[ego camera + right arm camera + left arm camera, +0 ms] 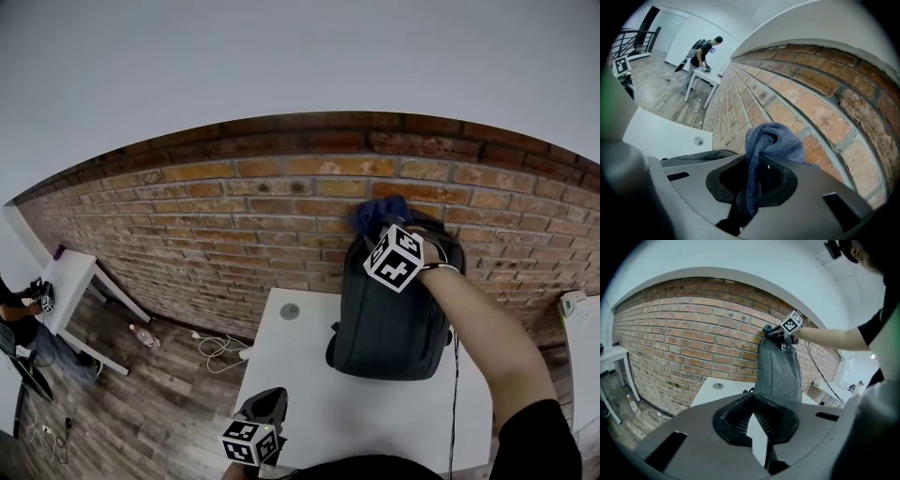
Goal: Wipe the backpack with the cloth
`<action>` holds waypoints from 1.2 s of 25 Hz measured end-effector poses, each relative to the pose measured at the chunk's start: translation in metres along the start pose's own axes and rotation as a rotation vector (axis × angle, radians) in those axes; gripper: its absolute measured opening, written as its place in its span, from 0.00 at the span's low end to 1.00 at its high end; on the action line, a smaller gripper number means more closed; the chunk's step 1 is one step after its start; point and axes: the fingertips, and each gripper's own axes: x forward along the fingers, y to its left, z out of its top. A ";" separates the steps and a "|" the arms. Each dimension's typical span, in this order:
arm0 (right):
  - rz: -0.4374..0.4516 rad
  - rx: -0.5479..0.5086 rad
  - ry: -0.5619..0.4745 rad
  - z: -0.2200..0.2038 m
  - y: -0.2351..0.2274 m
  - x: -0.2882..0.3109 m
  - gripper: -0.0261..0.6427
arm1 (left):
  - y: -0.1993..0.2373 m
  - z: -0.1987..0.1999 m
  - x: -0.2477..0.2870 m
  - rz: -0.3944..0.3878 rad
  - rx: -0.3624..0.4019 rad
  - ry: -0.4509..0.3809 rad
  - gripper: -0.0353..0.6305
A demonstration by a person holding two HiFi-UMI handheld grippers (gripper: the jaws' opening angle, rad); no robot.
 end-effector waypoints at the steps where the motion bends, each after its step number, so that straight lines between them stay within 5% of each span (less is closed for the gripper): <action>1: -0.018 0.025 0.005 -0.004 -0.006 -0.002 0.10 | -0.001 0.001 0.000 -0.001 0.001 -0.002 0.05; 12: -0.104 0.259 0.025 -0.071 -0.056 -0.046 0.10 | -0.017 0.017 0.015 -0.052 0.056 -0.004 0.05; 23: -0.119 0.881 -0.047 -0.163 -0.102 -0.088 0.10 | -0.034 0.018 0.021 -0.092 0.096 0.007 0.05; 30: -0.043 1.020 -0.043 -0.203 -0.093 -0.101 0.10 | -0.041 0.018 0.021 -0.100 0.106 0.016 0.05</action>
